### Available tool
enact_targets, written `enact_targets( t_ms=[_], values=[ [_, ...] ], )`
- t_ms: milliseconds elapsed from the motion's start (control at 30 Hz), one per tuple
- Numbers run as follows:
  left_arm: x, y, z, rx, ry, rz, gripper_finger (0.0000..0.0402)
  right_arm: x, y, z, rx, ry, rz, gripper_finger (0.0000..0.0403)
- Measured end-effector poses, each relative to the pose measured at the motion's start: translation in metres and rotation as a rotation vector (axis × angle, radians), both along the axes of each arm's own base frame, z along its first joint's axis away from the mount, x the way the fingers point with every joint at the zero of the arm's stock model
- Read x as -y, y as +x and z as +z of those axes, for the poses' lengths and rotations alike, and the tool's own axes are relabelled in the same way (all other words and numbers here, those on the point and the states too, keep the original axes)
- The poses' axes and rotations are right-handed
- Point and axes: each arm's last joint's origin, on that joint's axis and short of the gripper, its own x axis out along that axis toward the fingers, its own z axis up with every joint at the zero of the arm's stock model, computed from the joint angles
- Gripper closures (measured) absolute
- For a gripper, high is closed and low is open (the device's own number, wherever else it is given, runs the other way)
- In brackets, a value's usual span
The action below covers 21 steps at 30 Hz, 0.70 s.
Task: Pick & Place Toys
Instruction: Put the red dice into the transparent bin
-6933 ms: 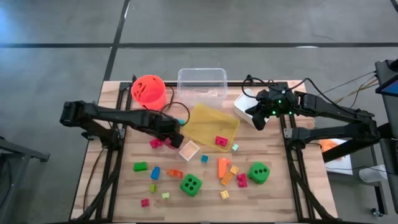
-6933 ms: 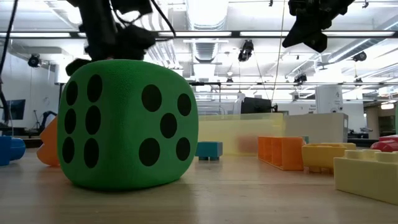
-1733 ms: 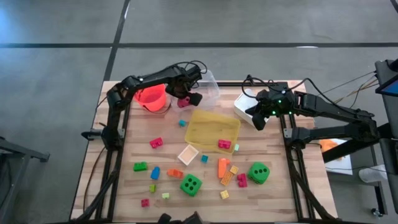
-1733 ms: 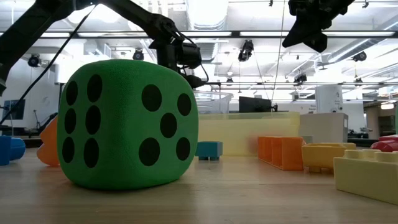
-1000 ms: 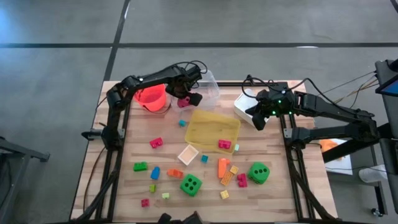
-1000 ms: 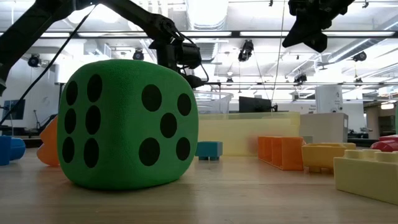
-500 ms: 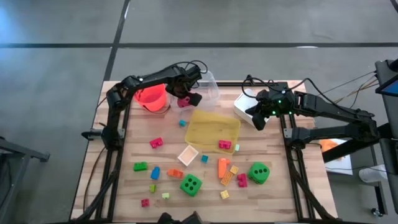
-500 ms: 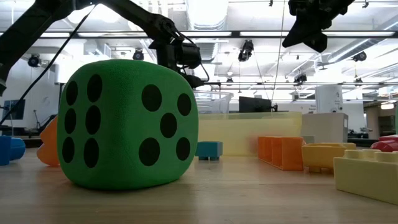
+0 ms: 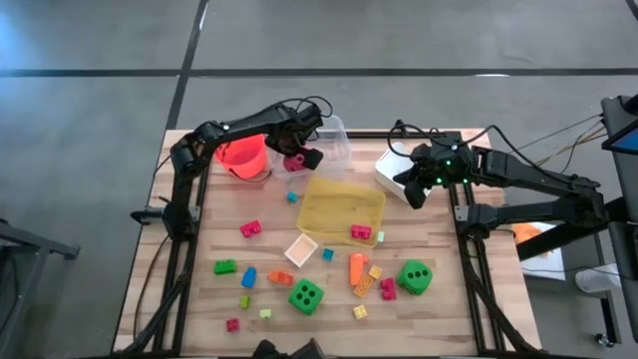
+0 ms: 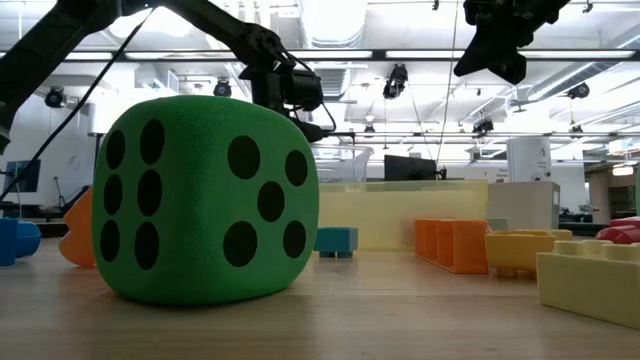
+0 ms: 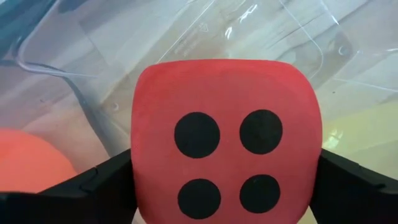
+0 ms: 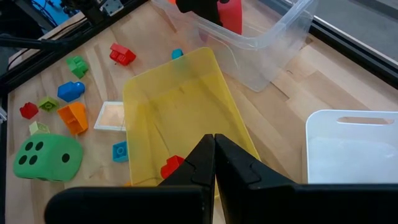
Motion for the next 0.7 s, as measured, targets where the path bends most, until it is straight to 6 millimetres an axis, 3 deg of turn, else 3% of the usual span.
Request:
enact_targets(
  t_ms=[133,400,700],
  values=[
    [0.0,-0.0001,0.0004,0.0,0.001,-0.005,0.0009,0.0,0.0,0.0,0.0,0.0,0.0,0.0394],
    [0.0003,-0.0003,0.0005,0.0,-0.002,-0.008,0.0028,0.0,0.0,0.0,0.0,0.0,0.0,0.0394],
    [0.0006,-0.0003,0.0013,0.005,-0.008,-0.008,0.0004,0.0,0.0,0.0,0.0,0.0,0.0,0.0394]
  ],
)
